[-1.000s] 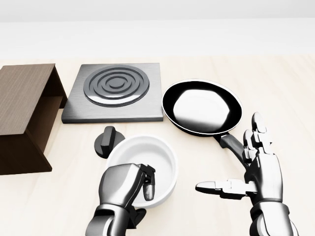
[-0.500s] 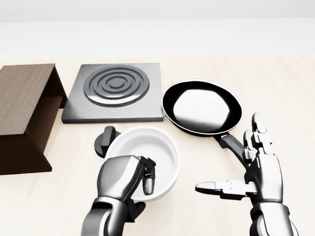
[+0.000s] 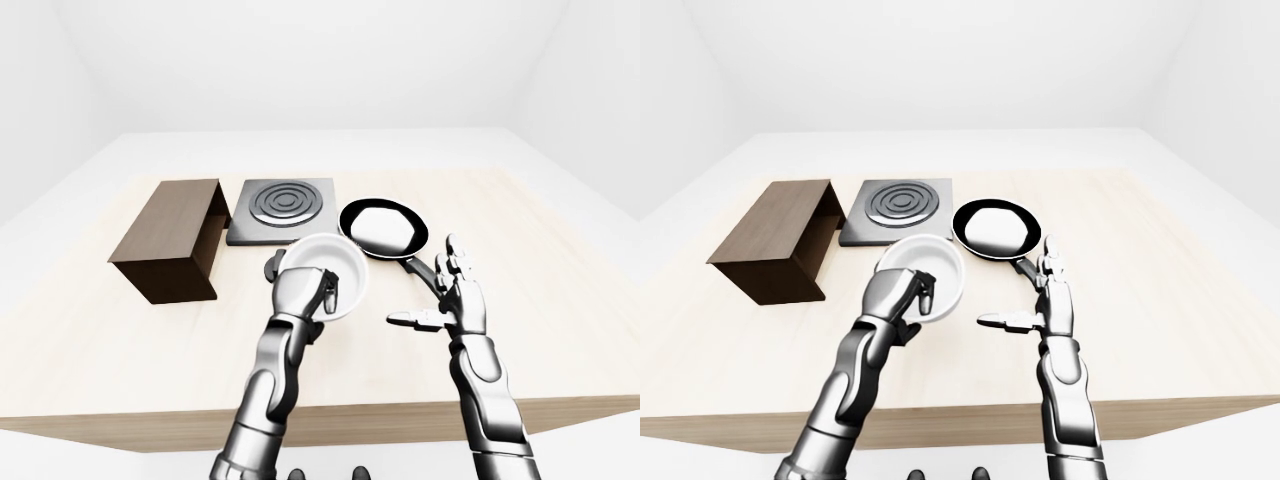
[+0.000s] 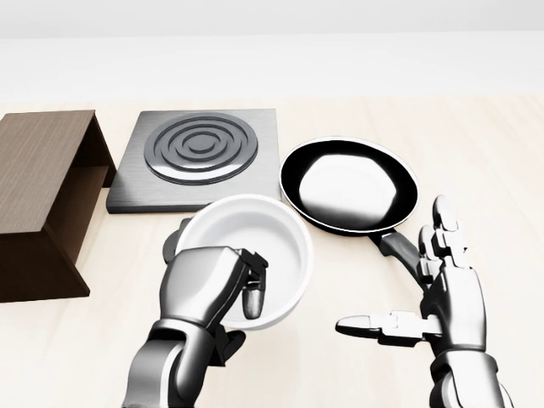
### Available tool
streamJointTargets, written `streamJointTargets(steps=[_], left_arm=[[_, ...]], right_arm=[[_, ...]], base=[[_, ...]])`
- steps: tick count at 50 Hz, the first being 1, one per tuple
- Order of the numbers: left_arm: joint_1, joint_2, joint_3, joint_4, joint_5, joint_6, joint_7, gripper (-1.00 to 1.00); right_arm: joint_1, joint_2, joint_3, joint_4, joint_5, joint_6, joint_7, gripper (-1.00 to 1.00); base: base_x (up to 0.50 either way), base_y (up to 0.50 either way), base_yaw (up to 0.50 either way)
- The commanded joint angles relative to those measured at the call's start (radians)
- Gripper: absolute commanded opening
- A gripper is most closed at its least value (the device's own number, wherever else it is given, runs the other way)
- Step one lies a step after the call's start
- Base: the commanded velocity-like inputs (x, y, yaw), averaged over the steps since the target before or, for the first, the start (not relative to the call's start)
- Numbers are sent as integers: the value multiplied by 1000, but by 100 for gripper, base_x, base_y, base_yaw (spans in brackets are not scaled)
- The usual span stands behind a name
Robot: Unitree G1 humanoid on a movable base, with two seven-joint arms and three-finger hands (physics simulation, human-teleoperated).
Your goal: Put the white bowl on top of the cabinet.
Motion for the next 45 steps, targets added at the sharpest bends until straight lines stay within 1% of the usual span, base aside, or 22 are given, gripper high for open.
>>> streamJointTargets(steps=[1, 3, 5, 8, 9, 11, 12, 14, 15, 20, 21, 25, 32, 33, 35, 36, 38, 39, 45], left_arm=[[-42, 5, 30, -89, 54, 0, -52, -100], [-49, 7, 36, -95, 53, 0, -64, -100], [-65, 12, 49, -112, 55, 0, -93, -100], [-66, 12, 50, -112, 55, 0, -94, -100], [-95, 21, 72, -155, 54, 0, -145, -100], [-100, 22, 78, -169, 53, 0, -159, -100], [-110, 27, 86, -188, 52, 0, -184, -100], [-116, 28, 91, -196, 48, 0, -194, -100], [-129, 33, 99, -211, 46, 0, -217, -100], [-165, 50, 127, -248, 39, 0, -270, -100], [-166, 51, 128, -249, 38, 0, -271, -100], [-222, 73, 161, -283, 28, 0, -332, -100], [-265, 99, 184, -278, 12, 0, -350, -100], [-290, 106, 203, -287, -2, 0, -358, -100], [-301, 116, 207, -290, -13, 0, -364, -100], [-320, 123, 220, -289, -27, 0, -364, -100], [-321, 127, 218, -289, -32, 0, -362, -100], [-353, 143, 236, -273, -47, 0, -367, -100], [-416, 186, 254, -224, -102, 0, -348, -100]], right_arm=[[1, 1, 3, 3, -3, -3, 0, 100], [0, 1, 4, 5, -3, -3, 0, 100], [0, 2, 5, 5, -4, -3, -1, 100], [0, 2, 5, 5, -4, -3, -1, 100], [-1, 3, 8, 9, -6, -5, -2, 100], [-1, 3, 8, 10, -7, -6, -2, 100], [-2, 2, 8, 13, -7, -7, -1, 100], [-2, 2, 9, 13, -7, -6, -1, 100], [-1, 3, 11, 13, -9, -6, -2, 100], [0, 4, 13, 16, -11, -10, -2, 100], [0, 4, 13, 16, -11, -10, -2, 100], [-4, 3, 12, 23, -10, -11, 0, 100], [-6, 4, 16, 36, -14, -21, -2, 100], [-6, 6, 20, 39, -18, -23, -4, 100], [-6, 6, 21, 40, -19, -23, -3, 100], [-3, 6, 21, 36, -19, -21, -4, 100], [-3, 6, 22, 36, -19, -21, -4, 100], [0, 7, 23, 33, -20, -21, -4, 100], [1, 8, 24, 31, -21, -21, -4, 100]], base=[[0, 0, 0], [0, 0, 0], [0, 0, 0], [0, 0, 0], [0, 0, 0], [0, 0, 0], [0, 0, 0], [0, 0, 0], [0, 0, 0], [0, 0, 0], [0, 0, 0], [0, 0, 0], [0, 0, 0], [0, 0, 0], [0, 0, 0], [0, 0, 0], [0, 0, 0], [0, 0, 0], [0, 0, 0]])
